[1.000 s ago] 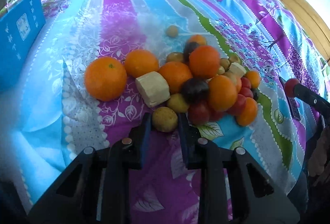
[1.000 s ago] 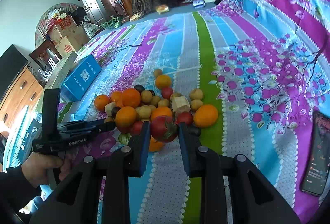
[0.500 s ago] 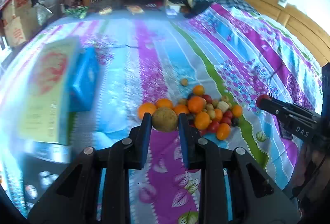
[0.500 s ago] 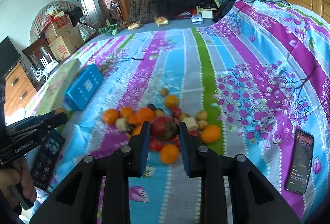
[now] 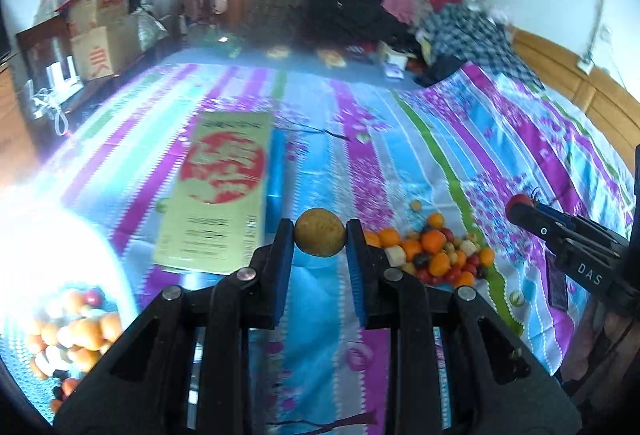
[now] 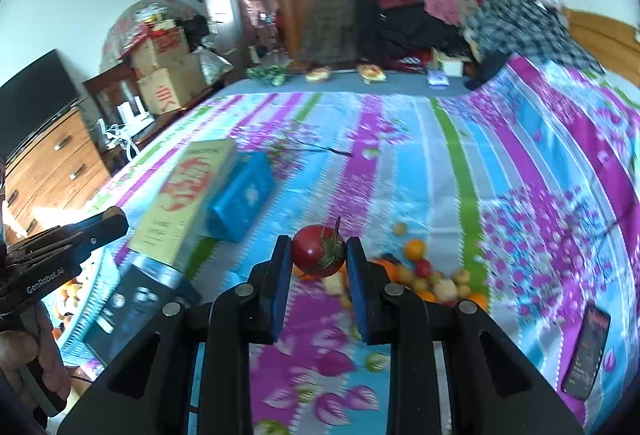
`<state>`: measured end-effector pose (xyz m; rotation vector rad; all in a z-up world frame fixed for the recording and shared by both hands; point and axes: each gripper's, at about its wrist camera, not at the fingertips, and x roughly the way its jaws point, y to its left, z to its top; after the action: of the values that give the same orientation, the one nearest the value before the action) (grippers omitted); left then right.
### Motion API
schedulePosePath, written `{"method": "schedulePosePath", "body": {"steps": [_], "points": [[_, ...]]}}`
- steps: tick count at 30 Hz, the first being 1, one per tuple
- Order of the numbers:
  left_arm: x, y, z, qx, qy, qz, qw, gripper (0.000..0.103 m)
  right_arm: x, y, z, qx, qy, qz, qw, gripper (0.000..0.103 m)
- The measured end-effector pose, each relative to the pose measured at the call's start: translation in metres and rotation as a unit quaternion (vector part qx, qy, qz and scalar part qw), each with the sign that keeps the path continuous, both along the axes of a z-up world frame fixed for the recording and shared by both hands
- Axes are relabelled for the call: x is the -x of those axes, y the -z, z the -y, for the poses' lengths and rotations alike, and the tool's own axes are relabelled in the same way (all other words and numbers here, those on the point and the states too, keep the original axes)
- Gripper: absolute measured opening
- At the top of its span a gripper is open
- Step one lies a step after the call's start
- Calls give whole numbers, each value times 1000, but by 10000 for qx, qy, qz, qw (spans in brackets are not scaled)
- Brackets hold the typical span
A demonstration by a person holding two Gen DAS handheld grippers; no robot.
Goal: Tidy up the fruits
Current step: 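Carry the tomato and yellow fruit over the blue colander with both tools, then open both tools to drop the fruits into the colander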
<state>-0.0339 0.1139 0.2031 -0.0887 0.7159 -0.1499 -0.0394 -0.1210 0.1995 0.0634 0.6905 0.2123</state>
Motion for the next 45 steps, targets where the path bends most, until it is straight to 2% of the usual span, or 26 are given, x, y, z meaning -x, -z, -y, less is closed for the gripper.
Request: {"method": "schedulePosePath", "body": {"steps": [11, 21, 26, 33, 45], "points": [[29, -26, -90, 26, -885, 200, 9959, 27, -1, -39, -109, -48, -908, 227, 9956, 30], [62, -35, -175, 105, -1717, 229, 9848, 27, 2, -56, -221, -45, -1823, 169, 9831, 30], [75, -28, -211, 253, -2048, 162, 9783, 27, 4, -56, -269, 19, -2170, 73, 9761, 30], [87, -15, -242, 424, -2306, 16, 9721, 27, 1, -47, -319, 70, -2493, -173, 9682, 30], [93, 0, -266, 464, -2395, -244, 9695, 27, 0, -20, -358, 240, -2526, -558, 9657, 30]]}}
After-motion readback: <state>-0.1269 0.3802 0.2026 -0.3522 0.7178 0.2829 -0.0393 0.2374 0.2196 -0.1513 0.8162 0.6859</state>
